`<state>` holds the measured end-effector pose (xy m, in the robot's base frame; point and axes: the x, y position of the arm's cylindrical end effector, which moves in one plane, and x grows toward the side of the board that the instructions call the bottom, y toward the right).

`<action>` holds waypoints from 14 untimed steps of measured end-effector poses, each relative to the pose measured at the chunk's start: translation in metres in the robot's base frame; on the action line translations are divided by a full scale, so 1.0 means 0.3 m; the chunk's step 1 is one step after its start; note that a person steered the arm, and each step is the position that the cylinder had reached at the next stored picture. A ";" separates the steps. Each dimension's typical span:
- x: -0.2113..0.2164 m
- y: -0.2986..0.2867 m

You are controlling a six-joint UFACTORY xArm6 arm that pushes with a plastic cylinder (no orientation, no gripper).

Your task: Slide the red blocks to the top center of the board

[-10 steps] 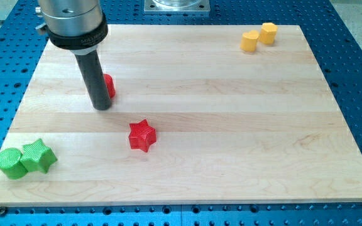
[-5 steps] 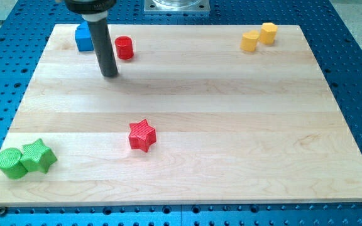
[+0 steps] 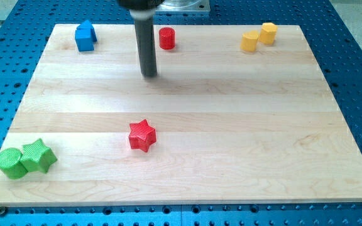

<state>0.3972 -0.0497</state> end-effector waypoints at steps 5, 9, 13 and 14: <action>0.012 0.003; 0.042 0.100; -0.124 0.241; -0.321 0.239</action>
<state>0.3009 0.0220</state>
